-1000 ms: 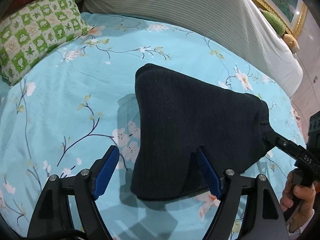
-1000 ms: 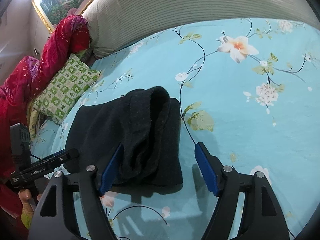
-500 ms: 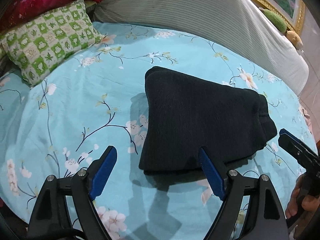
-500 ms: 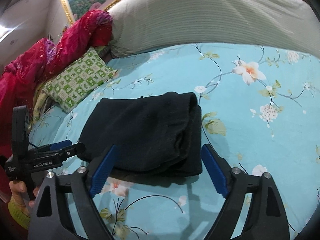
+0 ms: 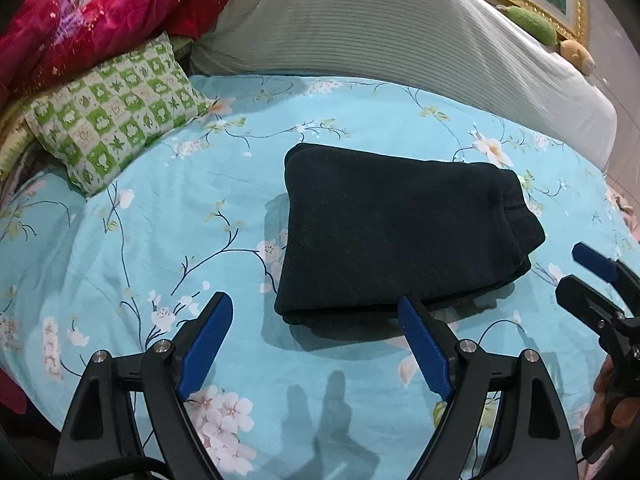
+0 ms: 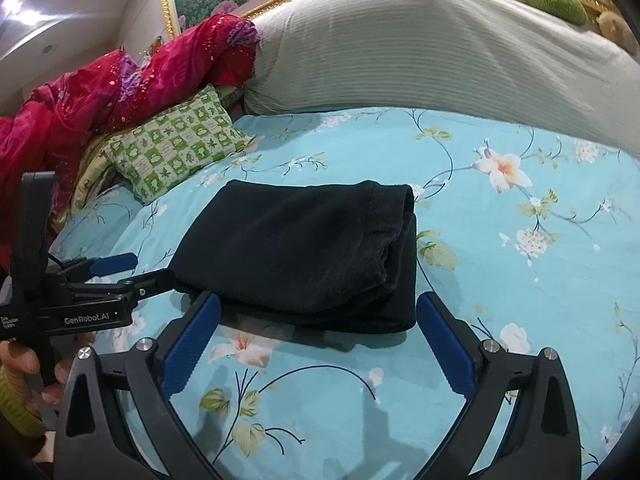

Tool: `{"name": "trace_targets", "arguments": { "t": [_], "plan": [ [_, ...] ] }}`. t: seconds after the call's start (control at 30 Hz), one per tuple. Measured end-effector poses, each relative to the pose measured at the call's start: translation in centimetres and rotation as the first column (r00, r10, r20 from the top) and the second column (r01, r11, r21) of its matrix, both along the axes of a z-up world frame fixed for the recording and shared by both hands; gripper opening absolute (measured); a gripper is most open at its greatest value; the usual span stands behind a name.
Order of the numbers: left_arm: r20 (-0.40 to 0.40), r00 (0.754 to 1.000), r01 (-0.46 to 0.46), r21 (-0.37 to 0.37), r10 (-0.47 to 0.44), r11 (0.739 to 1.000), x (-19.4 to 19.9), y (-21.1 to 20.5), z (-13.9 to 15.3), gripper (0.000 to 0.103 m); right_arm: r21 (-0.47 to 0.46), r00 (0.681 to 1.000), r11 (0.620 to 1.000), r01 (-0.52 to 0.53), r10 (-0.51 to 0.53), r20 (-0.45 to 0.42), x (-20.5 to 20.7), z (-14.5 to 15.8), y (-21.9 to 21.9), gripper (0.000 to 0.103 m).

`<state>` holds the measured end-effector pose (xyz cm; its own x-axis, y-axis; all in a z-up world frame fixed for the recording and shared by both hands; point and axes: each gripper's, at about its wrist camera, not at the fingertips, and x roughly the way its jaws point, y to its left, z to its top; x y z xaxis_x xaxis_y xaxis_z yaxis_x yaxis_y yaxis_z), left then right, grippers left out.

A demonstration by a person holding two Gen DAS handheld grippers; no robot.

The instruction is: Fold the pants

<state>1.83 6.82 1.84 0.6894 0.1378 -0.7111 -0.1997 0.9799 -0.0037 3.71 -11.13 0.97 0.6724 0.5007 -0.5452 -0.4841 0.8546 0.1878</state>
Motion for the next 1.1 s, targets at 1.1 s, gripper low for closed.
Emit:
{"name": "trace_targets", "arguments": {
  "t": [1.1],
  "plan": [
    [-0.029, 1.0, 0.003, 0.032, -0.003, 0.999, 0.6, 0.1, -3.4, 0.089, -0.064, 0.999, 0.997, -0.039, 0.037, -0.036, 0.7, -3.2, 2.8, 0.103]
  ]
}}
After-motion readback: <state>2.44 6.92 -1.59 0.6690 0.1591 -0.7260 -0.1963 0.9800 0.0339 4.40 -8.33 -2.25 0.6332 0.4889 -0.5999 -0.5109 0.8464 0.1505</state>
